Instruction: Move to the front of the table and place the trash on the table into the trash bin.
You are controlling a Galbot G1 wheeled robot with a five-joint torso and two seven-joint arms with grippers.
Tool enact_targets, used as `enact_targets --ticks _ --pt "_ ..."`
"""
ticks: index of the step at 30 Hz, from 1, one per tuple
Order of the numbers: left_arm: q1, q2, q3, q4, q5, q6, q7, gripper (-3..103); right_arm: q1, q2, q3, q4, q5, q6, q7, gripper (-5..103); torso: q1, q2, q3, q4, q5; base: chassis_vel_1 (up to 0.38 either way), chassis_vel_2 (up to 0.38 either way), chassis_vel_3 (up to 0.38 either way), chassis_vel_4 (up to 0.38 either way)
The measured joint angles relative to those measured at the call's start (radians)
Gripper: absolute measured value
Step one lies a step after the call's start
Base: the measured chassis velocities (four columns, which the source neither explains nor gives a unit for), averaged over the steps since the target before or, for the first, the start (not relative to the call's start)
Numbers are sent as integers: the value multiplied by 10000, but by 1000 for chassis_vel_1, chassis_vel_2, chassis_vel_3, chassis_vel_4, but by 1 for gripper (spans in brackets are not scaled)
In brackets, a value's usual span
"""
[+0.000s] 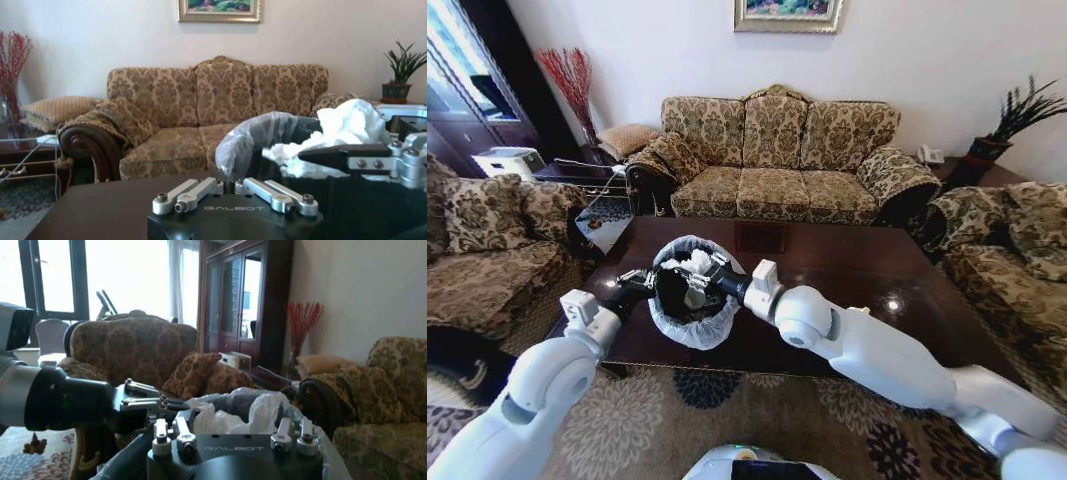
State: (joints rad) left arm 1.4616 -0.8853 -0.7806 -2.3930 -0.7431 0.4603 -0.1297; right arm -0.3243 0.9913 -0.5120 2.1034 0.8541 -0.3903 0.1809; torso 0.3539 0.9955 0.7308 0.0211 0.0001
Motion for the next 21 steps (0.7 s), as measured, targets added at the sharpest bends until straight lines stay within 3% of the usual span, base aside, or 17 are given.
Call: enact_targets --ticks 2,5,10,18,21 --pt "0 -4 -2 -18 0 6 -4 3 0 -34 4 25 1 18 0 68 0 0 0 0 0 0 0 0 0" --pt "-1 -30 -4 -50 3 17 -7 3 14 -117 4 71 2 85 -70 84 0 0 0 0 -1 0 0 0 0" --pt "40 -105 -34 -141 12 42 -13 3 33 -217 -15 151 -18 251 -305 98 0 0 0 0 0 0 0 0 0" --pt "138 -266 -54 -177 105 58 -14 3 297 66 240 193 417 1343 -116 100 0 0 0 3 -1 0 0 0 0" --pt "186 -326 -54 -84 213 59 -10 3 588 66 1296 226 1112 1543 337 100 0 0 0 5 -2 0 0 0 0"
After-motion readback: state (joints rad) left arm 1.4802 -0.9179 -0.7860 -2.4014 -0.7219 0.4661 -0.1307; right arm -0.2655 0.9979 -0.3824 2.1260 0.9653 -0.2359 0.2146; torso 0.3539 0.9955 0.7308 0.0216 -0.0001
